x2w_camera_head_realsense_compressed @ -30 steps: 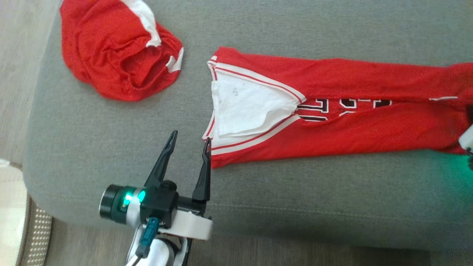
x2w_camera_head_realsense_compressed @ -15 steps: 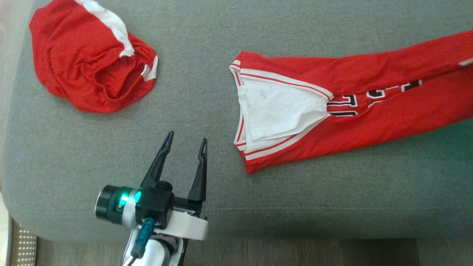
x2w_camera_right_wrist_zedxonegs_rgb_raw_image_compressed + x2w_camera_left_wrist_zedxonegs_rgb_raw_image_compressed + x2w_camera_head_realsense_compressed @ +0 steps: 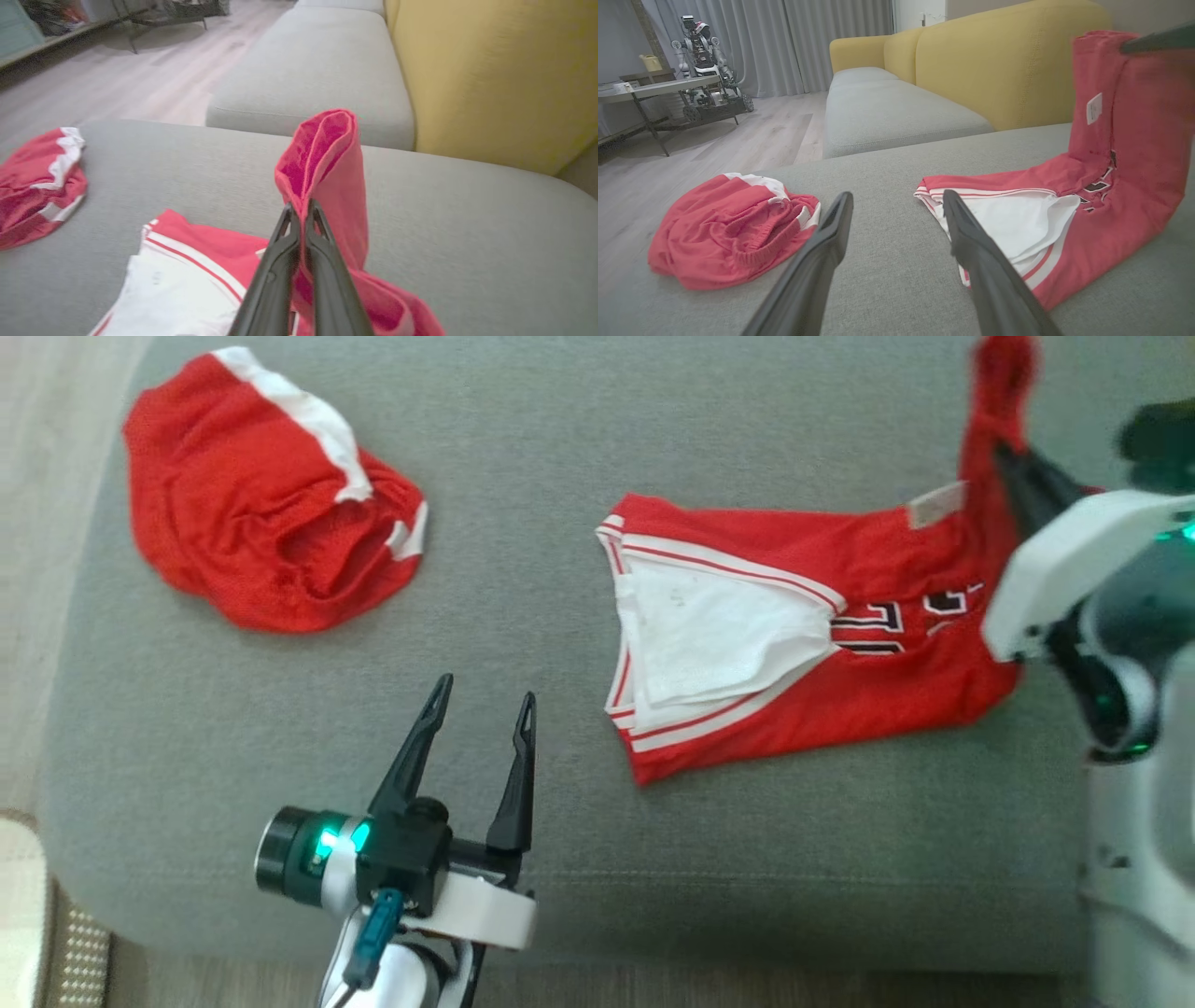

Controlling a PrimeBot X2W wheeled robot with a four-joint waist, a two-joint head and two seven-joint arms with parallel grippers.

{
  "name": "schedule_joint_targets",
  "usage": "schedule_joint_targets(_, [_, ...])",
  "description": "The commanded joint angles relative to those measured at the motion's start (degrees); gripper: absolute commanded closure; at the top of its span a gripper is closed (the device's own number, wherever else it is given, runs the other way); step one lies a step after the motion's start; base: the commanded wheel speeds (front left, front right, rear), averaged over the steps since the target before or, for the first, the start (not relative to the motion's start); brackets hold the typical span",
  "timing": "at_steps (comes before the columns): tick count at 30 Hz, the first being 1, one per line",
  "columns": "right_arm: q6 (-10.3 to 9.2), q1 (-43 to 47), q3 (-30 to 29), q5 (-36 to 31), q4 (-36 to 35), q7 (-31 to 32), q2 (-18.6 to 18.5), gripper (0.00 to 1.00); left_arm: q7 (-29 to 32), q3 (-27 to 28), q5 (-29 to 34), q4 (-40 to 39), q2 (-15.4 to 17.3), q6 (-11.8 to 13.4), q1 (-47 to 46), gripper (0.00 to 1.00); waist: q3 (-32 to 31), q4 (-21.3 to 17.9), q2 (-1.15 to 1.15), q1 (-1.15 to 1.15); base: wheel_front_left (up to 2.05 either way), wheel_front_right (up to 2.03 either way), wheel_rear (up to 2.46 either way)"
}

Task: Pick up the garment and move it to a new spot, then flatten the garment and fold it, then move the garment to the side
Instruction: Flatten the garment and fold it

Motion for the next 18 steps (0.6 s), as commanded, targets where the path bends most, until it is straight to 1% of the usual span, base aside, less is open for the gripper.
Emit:
schedule_joint_targets(1, [-0.02,-0.7,2.1,0.5,-2.9,0.0,1.2,1.00,-0.7,1.8,0.5,-1.6,-0.4,-0.3,-0.4,0.00,-0.6,1.3,0.00,0.00,0.00,0.00,0.00])
schedule_joint_targets(3, [-0.02,-0.7,3.3,1.5,-2.3,-0.5,2.4,1.00,-0.7,1.7,0.5,-1.5,-0.7,-0.4,-0.3,0.00,-0.8,2.5,0.00,0.00,0.00,0.00,0.00])
schedule_joint_targets(6, [-0.02,-0.9,5.1,2.5,0.2,-1.6,3.0,1.00,-0.7,1.5,0.7,-1.4,-1.0,-0.7,-0.3,0.00,-0.9,4.6,0.00,0.00,0.00,0.00,0.00])
schedule_joint_targets(9, [-0.02,-1.2,7.4,6.5,3.6,-3.6,3.1,1.00,-0.7,1.6,0.8,-1.1,-1.1,-0.9,-0.1,0.00,-0.8,6.7,0.00,0.00,0.00,0.00,0.00])
schedule_joint_targets(11, [-0.02,-1.3,9.1,7.9,5.9,-4.9,3.1,1.00,-0.7,1.4,0.7,-0.8,-1.2,-1.3,-0.1,0.00,-0.9,8.1,0.00,0.00,0.00,0.00,0.00])
schedule_joint_targets(18, [-0.02,-1.2,12.4,9.3,13.6,-7.8,3.1,1.00,-0.7,1.4,0.8,-0.3,-1.7,-1.6,0.1,0.00,-0.9,11.8,0.00,0.00,0.00,0.00,0.00])
